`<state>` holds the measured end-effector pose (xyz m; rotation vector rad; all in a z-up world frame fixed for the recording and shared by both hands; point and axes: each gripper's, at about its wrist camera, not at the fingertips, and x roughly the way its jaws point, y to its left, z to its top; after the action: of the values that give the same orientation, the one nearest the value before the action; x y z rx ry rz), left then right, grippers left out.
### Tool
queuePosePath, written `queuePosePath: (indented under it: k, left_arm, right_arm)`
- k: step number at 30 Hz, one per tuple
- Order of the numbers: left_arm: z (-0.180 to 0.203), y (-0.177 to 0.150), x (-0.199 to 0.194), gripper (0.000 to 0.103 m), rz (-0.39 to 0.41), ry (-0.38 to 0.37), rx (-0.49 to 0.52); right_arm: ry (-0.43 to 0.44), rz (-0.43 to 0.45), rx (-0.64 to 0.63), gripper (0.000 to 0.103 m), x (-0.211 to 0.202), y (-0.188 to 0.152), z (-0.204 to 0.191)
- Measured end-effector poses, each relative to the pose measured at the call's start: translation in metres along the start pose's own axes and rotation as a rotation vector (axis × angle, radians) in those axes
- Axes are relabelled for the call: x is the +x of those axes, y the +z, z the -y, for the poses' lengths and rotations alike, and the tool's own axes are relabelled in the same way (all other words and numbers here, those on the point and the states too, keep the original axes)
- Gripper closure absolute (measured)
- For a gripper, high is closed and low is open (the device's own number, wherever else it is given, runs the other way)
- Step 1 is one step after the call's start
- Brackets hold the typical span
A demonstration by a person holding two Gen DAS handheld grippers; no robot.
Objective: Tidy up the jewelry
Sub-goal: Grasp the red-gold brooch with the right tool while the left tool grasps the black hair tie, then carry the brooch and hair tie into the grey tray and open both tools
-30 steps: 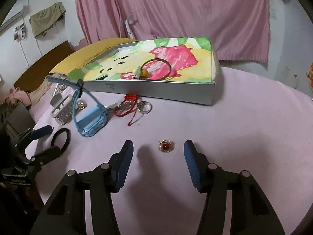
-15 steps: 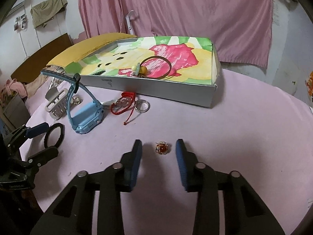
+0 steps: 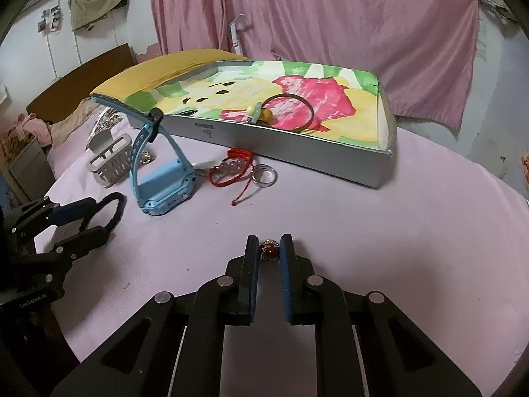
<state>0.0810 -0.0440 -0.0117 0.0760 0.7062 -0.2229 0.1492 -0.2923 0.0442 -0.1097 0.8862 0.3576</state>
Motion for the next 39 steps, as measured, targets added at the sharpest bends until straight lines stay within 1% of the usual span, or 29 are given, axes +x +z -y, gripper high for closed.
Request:
queuePosePath:
  k: [3,7,8,9,16,21,25,28,34,35,36,39]
  left_arm:
    - [0.003,0.0,-0.001,0.07,0.0,-0.008,0.016]
    - [0.009,0.001,-0.001,0.088,-0.006,-0.031,0.042]
    - [0.01,0.001,-0.001,0.091,-0.007,-0.035,0.046]
    - [0.01,0.001,-0.001,0.093,-0.008,-0.041,0.048]
    - [0.002,0.0,-0.002,0.094,-0.004,-0.09,-0.012]
    - [-0.003,0.001,-0.011,0.094,0.05,-0.11,-0.043]
    - [-0.004,0.003,-0.011,0.094,0.062,-0.108,-0.049]
    - [-0.006,0.005,-0.014,0.094,0.086,-0.109,-0.063]
    - [-0.014,0.017,-0.024,0.095,0.177,-0.099,-0.103]
    - [-0.014,0.02,-0.025,0.098,0.191,-0.097,-0.11]
    - [-0.016,0.024,-0.027,0.098,0.211,-0.095,-0.116]
    - [-0.017,0.035,-0.028,0.098,0.25,-0.086,-0.114]
  right_arm:
    - [0.01,-0.001,-0.008,0.092,-0.001,0.0,-0.003]
    - [0.034,-0.002,-0.005,0.092,-0.001,-0.001,-0.006]
    - [0.038,-0.002,-0.004,0.092,-0.001,-0.001,-0.006]
    - [0.042,-0.002,-0.004,0.092,-0.001,-0.001,-0.007]
    - [0.07,0.004,0.018,0.093,-0.003,-0.004,-0.008]
    - [0.09,0.019,0.034,0.093,-0.004,-0.006,-0.012]
    - [0.088,0.044,0.037,0.093,-0.009,-0.006,-0.015]
    - [0.09,0.082,0.04,0.093,-0.017,-0.003,-0.018]
    - [0.093,0.226,0.03,0.093,-0.041,0.012,-0.028]
    - [0.088,0.257,0.026,0.093,-0.044,0.015,-0.03]
    - [0.082,0.288,0.023,0.093,-0.047,0.019,-0.032]
    - [0.079,0.33,0.014,0.093,-0.047,0.029,-0.035]
